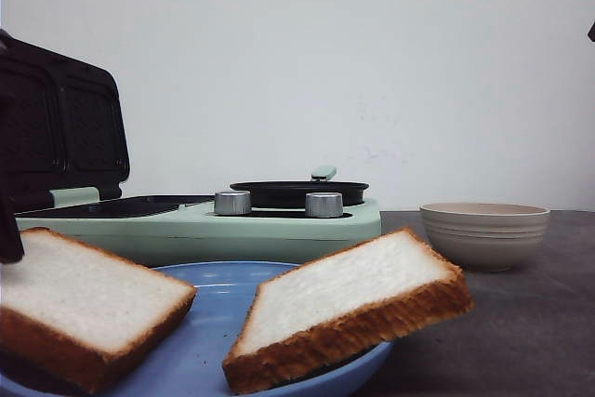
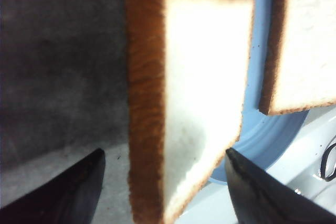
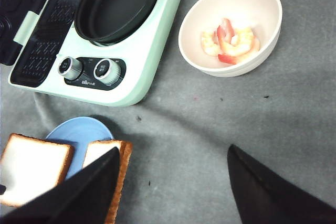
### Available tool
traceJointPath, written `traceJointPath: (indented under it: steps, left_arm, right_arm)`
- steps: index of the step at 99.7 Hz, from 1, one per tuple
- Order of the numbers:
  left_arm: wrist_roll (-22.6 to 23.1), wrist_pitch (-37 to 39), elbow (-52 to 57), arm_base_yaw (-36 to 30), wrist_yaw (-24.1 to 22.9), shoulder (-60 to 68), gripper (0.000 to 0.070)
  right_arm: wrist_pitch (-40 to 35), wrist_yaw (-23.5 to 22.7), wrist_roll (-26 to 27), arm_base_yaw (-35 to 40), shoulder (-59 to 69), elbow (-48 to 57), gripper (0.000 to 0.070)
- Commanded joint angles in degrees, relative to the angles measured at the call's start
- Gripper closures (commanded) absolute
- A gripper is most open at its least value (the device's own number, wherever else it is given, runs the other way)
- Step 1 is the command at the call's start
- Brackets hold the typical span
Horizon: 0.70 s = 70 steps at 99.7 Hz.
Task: Make breakfast with bread and shrimp
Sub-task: 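Lower the left gripper and grasp the bread slice nearest it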
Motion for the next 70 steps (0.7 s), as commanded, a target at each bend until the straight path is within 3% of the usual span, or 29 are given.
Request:
traceJointPath:
  steps: [1,27,48,70]
  left_arm:
    - [0.1,0.7,1.0,-0.8,0.0,1.2,0.0307]
    - [-1.8,3.5,1.0,-3.1,-0.1,3.4,0.0333]
    - [-1.8,3.9,1.0,-3.2,-0.1,3.5,0.0700]
    - [-1.6,4.0,1.1,-3.2,1.1,3.1,0.0697]
  right_arm:
    - [0.4,-0.2,-0.7,0.0,0.3,1.0,0.0295]
    - [0.0,-0.2,-0.7,0.0,0.3,1.0,0.0295]
    - [0.0,-0.2,-0.7,0.0,0.3,1.0,0.0295]
    - [0.0,-0.2,-0.7,0.0,0.3,1.0,0.0295]
